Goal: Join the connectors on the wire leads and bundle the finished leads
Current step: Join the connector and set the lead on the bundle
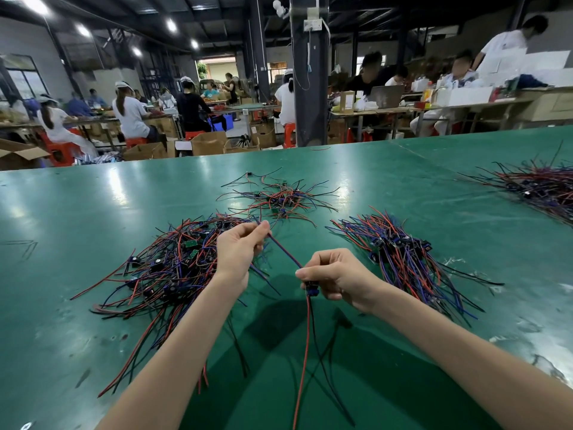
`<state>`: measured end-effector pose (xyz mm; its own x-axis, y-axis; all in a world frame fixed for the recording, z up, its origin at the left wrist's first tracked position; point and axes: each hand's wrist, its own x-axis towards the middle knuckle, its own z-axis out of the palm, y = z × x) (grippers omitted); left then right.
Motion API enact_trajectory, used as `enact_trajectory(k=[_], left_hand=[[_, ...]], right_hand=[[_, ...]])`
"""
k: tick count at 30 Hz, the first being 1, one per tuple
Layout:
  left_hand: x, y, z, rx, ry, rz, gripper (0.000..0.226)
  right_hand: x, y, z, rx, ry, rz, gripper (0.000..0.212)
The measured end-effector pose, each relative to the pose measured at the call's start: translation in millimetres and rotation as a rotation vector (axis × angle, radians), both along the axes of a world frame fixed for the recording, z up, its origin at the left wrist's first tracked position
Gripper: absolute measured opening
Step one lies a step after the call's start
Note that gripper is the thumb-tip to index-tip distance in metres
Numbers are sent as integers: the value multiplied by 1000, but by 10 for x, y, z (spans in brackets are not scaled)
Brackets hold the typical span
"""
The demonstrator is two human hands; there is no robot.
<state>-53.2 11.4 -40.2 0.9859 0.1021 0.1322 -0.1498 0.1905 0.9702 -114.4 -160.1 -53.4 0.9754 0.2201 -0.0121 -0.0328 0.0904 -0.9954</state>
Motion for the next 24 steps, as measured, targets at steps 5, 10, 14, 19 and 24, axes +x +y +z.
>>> enact_trajectory(k=[5,10,14,19,24], left_hand=[[51,60,7,-54,21,73,10],[31,22,7,-122,60,50,9],[-50,-72,1,-124,130,-86,24],[-241,-288,-79,141,205,-484,25],[-340,-409,-167,207,174,-604,12]], right_hand=[[-14,-34,17,-33,6,43,29],[-15,-55,6,-47,17,60,29],[19,-61,11,7,34,-88,24],[109,-169,42,191,59,-273,27],[151,-239,39,228,44,-349,29]])
